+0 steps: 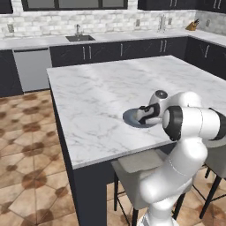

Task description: Retrieve the butter from the fridge and place it on a plate on the dining table. Then retrieve the butter knife by the fridge and place it near the plate.

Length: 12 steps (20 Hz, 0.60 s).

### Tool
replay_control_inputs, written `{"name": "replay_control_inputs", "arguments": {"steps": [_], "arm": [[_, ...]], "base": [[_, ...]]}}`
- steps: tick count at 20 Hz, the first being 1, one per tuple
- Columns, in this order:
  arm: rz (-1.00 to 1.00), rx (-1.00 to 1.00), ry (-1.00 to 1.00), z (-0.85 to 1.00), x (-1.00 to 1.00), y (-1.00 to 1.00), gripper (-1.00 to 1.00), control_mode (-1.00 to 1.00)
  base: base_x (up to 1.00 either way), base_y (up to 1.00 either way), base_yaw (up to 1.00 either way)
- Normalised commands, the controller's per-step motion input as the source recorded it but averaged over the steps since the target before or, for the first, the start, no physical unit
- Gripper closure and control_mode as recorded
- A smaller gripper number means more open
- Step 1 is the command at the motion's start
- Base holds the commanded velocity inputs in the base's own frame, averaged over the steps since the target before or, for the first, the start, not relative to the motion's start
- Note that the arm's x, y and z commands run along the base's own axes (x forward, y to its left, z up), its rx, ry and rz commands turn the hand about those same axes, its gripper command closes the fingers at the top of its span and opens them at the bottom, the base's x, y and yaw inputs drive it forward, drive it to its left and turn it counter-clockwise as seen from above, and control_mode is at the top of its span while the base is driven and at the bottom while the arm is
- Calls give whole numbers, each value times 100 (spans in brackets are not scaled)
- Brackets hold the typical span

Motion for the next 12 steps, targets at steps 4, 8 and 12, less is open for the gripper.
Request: {"name": "replay_control_inputs", "arguments": {"steps": [4,8,12], "arm": [[0,0,0,-24,25,0,100,-100],[0,0,0,-13,21,0,100,-100],[0,0,0,-25,21,0,100,-100]], "base": [[0,0,0],[0,0,0],[0,0,0]]}}
